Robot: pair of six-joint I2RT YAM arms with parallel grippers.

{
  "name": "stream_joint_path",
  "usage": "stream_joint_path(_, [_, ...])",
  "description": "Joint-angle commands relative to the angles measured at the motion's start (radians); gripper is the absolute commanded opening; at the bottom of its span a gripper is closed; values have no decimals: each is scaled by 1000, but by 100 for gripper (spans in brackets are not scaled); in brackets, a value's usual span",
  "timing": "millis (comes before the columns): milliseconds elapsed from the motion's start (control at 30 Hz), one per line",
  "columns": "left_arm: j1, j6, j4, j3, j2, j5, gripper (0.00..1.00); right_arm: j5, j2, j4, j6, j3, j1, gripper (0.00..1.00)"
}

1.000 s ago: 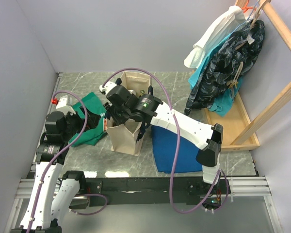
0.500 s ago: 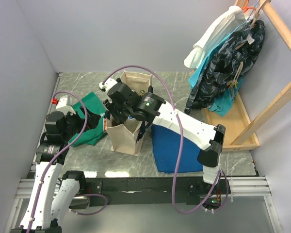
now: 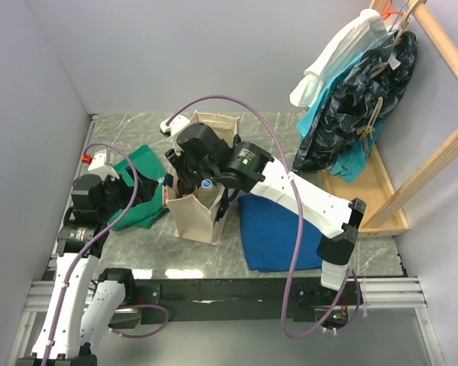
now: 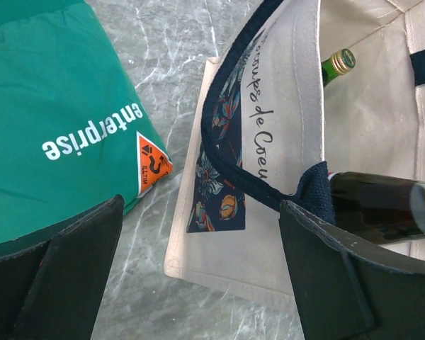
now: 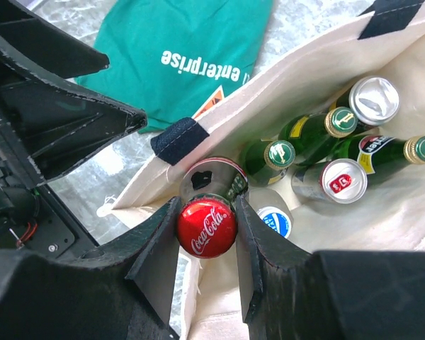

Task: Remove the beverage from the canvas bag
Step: Take out the drink from the canvas bag.

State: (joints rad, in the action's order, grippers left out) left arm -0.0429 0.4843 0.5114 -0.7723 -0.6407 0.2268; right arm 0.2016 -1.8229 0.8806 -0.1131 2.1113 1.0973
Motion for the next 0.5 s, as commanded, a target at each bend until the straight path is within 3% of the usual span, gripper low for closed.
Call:
stream_joint_path(0, [-2, 2, -37, -5, -1, -33, 96, 48, 106, -161, 30, 90, 3, 0])
stream_joint_path(467, [-2, 0, -50, 1, -14, 2, 96, 38, 128, -169, 50, 144, 3, 0])
